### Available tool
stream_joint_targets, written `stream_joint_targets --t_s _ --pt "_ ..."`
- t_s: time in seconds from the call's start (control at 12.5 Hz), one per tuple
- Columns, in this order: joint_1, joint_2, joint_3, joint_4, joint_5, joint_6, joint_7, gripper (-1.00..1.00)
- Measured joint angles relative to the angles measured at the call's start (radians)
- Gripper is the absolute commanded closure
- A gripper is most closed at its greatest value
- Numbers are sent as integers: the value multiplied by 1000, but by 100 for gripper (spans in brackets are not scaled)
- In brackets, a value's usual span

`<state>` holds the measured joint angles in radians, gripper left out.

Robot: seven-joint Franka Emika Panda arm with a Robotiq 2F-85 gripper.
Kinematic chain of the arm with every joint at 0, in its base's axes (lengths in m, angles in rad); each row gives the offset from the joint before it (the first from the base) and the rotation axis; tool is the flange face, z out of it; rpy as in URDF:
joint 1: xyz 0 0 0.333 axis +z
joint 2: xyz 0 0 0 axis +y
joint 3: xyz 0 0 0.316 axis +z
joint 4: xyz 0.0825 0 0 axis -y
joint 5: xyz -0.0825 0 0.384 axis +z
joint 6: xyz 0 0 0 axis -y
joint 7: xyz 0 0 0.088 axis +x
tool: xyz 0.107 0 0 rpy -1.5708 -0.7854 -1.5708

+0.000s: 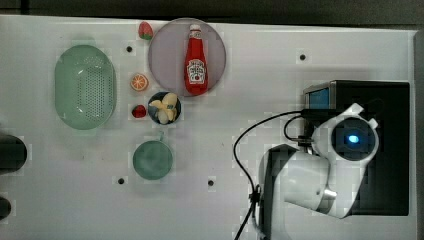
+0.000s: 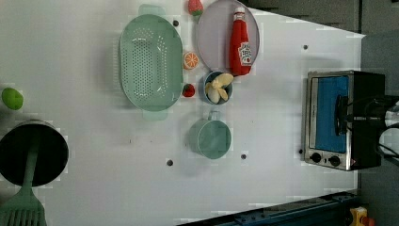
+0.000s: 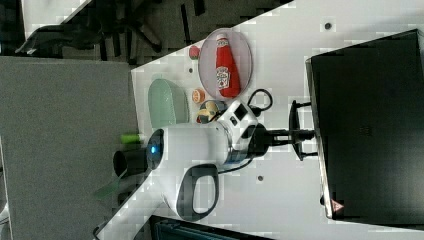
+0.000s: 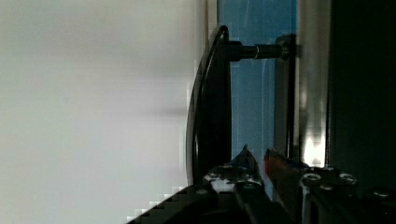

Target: Flap open oven.

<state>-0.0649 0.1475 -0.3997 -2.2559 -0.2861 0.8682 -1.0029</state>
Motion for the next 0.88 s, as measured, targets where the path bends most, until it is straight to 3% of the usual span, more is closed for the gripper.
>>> stream_joint_targets --t_s 0.24,0.4,0.88 --pt "33 -8 49 -33 -146 -4 162 65" --pt "40 9 114 -51 -295 -3 274 65" --pt "110 135 213 -61 -510 -20 641 65"
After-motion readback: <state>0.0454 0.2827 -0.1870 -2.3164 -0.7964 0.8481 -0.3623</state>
